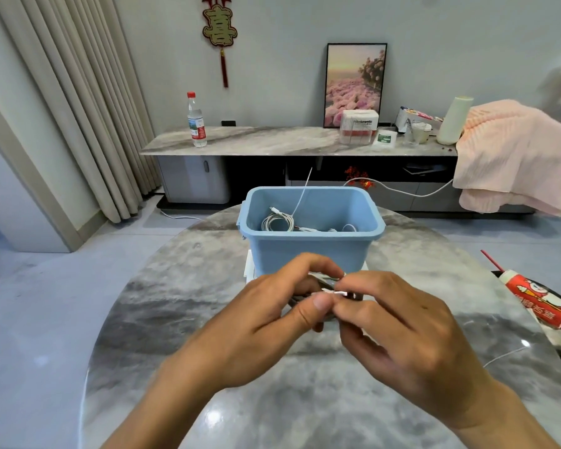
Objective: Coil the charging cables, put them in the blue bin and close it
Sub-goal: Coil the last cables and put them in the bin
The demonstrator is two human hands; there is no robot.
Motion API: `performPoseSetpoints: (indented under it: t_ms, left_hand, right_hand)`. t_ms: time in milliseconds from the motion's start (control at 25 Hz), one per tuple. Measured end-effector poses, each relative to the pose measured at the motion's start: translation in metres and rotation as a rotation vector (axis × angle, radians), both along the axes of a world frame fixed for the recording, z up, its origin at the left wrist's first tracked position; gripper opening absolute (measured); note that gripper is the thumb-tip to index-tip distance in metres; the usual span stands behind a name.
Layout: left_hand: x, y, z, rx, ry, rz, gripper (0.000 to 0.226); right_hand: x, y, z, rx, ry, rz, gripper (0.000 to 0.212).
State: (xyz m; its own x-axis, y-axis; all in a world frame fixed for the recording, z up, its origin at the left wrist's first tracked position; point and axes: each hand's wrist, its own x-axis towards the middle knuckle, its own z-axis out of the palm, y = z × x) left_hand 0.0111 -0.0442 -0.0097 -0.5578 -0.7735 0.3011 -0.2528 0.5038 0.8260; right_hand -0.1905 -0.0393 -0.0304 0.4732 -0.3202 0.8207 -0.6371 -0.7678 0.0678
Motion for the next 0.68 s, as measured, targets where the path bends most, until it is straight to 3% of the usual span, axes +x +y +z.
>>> performPoseSetpoints:
  t_ms: [120,360,520,680]
  left_hand:
    - [0.0,-0.001,0.001,0.195,0.174,-0.027,0.015]
    - [0.0,-0.004,-0.002,0.364,0.2,-0.048,0.02]
    - [-0.005,-0.001,-0.004,0.572,0.337,-0.08,0.016]
    - [-0.012,0.0,-0.012,0.568,0.39,-0.018,0.007]
  right_hand:
    - [-0.002,-0.001,0.001,0.116,-0.069,0.058,0.01]
    - [-0.006,-0.003,0.0,0.295,-0.172,0.115,0.013]
    - [-0.011,-0.003,0.003,0.426,-0.276,0.155,0.013]
    - [-0.017,-0.007,0.007,0.54,-0.269,0.195,0.014]
